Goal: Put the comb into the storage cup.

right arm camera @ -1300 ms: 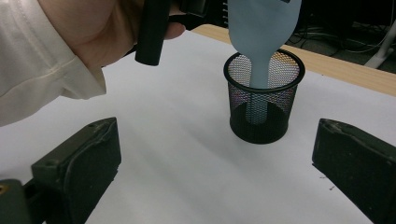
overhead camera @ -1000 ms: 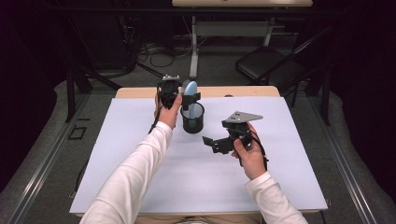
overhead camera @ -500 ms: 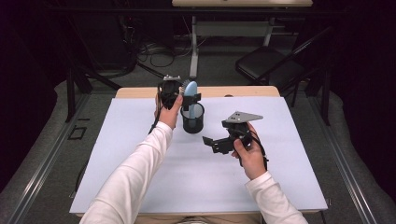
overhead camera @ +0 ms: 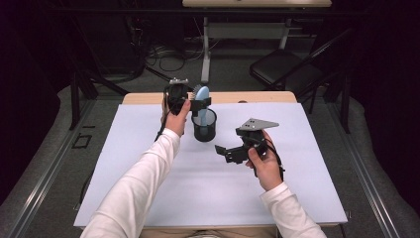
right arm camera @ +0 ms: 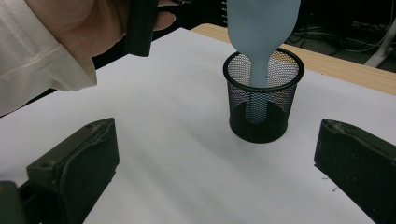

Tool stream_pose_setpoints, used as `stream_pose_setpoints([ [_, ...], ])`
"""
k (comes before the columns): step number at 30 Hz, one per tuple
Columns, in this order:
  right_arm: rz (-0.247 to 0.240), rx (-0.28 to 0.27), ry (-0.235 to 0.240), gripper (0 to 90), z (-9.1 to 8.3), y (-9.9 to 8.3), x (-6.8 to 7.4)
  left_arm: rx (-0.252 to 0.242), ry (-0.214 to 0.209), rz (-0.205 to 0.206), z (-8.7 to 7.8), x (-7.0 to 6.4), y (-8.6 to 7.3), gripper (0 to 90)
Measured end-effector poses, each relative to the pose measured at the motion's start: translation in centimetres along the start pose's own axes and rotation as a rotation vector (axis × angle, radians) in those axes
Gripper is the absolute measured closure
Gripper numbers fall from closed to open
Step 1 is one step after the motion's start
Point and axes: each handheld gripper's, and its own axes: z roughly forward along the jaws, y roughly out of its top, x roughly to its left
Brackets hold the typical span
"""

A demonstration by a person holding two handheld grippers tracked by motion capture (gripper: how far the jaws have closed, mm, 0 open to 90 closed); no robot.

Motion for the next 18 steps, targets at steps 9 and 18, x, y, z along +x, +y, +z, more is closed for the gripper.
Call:
stream_pose_setpoints([
  [9, 0.012, -0.002, 0.010, 0.0, 0.0, 0.0, -0.1, -0.011, -0.013, -0.002, -0.9, 0.1, 0.4, 0.7],
  [18, 0.020, -0.001, 0.010, 0.0, -0.2, 0.0, -0.2, -0.019, -0.033, 0.005, -1.8, -0.2, 0.6, 0.7],
])
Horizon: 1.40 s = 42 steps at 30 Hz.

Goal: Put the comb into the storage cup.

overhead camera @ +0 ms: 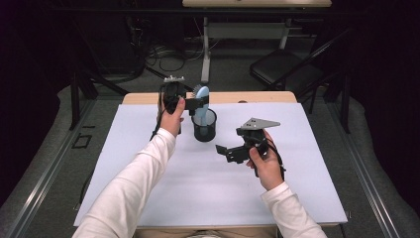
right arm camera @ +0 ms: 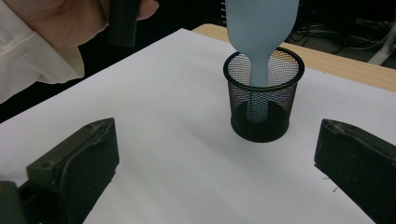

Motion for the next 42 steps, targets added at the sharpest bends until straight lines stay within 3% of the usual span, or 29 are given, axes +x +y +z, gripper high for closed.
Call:
stream_pose_setpoints([
  [14, -0.007, -0.001, -0.003, 0.0, -0.1, 0.1, -0.2, 0.031, -0.020, 0.036, -2.3, 0.3, 0.8, 0.6],
  [20, -0.003, 0.002, -0.006, 0.0, -0.2, 0.1, -0.3, 0.030, -0.046, 0.005, -3.8, 0.8, 1.2, 0.6],
  [27, 0.000, 0.007, -0.012, 0.0, -0.4, 0.1, -0.6, 0.034, -0.060, 0.008, -5.4, 1.1, 1.5, 0.6],
  [35, 0.004, 0.005, -0.016, 0.0, -0.4, 0.1, -0.6, 0.047, -0.057, 0.038, -6.8, 1.1, 1.0, 0.7],
  [42, -0.004, 0.011, -0.017, 0.0, -0.2, 0.1, -0.6, 0.061, -0.047, 0.037, -7.7, 1.5, 0.3, 0.7],
])
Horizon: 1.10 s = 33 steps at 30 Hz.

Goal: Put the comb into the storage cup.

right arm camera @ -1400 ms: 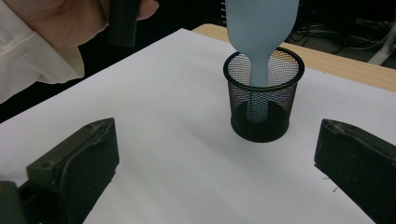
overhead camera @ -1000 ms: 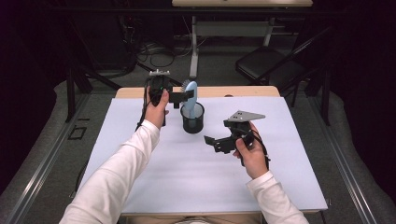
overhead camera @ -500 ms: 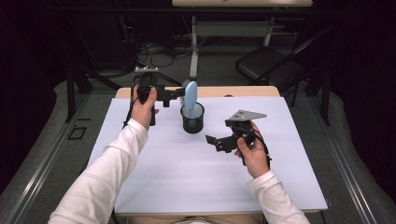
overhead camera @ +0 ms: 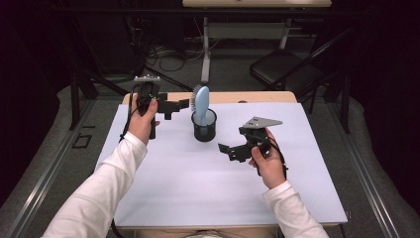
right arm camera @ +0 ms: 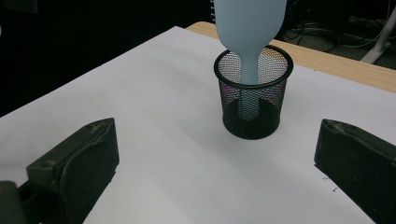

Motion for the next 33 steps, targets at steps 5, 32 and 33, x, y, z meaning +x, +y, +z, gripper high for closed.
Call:
stream_pose_setpoints([
  [5, -0.006, 0.005, -0.006, 0.0, 0.0, 0.0, 0.0, 0.005, 0.005, 0.001, -0.6, 0.1, -0.6, 0.7],
  [32, -0.008, 0.029, -0.040, 0.0, -0.1, 0.0, 0.0, 0.014, -0.005, 0.105, -3.4, 0.5, -3.8, 0.7],
  [33, -0.005, 0.028, -0.042, 0.0, -0.2, 0.0, 0.0, 0.016, -0.008, 0.105, -3.5, 0.5, -4.0, 0.6],
])
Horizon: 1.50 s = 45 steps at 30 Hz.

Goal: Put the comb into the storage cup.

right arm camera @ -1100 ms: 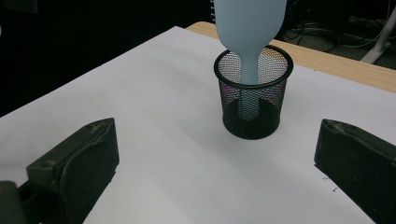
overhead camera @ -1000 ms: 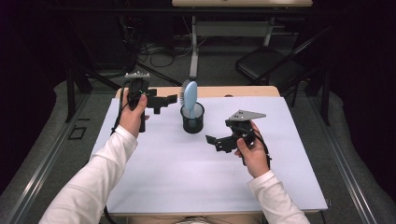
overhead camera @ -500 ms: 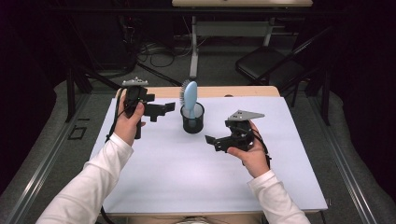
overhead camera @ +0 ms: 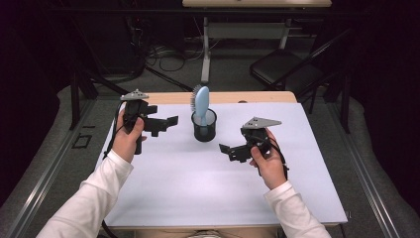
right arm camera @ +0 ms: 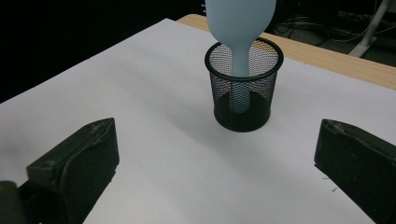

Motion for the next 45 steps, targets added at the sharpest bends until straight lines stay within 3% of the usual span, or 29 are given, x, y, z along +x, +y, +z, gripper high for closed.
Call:
stream_pose_setpoints([
  [16, -0.012, -0.008, -0.065, 0.0, -2.6, -1.3, -0.4, 0.006, -0.017, 0.011, -1.6, 0.0, -3.9, 0.7],
  [21, -0.006, -0.002, -0.084, 0.0, -3.5, -2.3, -0.7, 0.000, -0.031, -0.007, -1.8, 0.4, -5.5, 0.6],
  [30, 0.001, 0.005, -0.109, 0.0, -4.4, -4.0, -1.1, -0.031, -0.019, -0.029, -2.4, 1.1, -8.1, 0.6],
  [41, 0.011, 0.006, -0.148, 0.0, -5.1, -5.9, -1.7, -0.033, 0.006, -0.067, -2.8, 2.0, -11.4, 0.6],
  [45, 0.024, 0.006, -0.154, 0.0, -5.2, -6.5, -1.8, -0.032, 0.017, -0.063, -2.7, 2.1, -12.3, 0.7],
])
